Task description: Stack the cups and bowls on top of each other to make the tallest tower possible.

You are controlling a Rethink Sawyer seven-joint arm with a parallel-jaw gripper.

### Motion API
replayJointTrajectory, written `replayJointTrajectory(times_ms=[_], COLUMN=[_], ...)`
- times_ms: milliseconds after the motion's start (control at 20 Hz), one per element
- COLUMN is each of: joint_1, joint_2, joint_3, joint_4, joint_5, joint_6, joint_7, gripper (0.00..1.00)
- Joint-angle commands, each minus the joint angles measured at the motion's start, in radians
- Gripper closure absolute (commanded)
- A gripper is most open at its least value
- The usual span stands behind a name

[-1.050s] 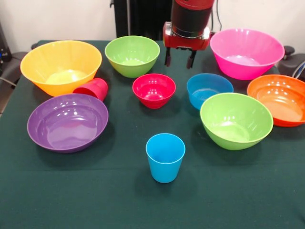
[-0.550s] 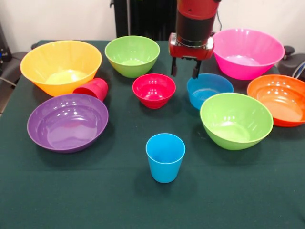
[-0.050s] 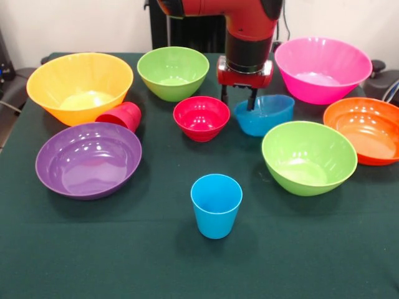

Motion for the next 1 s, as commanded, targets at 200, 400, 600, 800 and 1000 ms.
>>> replayJointTrajectory(times_ms=[200,400,600,800,1000], joint_1=[0.015,0.034,0.053,0.068,0.080], joint_2=[0.102,0.102,0.094,0.068,0.060], joint_3=[0.023,0.022,0.024,0.033,0.036], joint_4=[0.017,0.014,0.008,-0.003,-0.029], joint_5=[0.054,0.077,0.108,0.146,0.183], joint_6=[-0.105,-0.102,-0.087,-0.053,-0.026], joint_7=[0.158,0.167,0.172,0.173,0.164], gripper=[0.00,0.00,0.00,0.00,0.00])
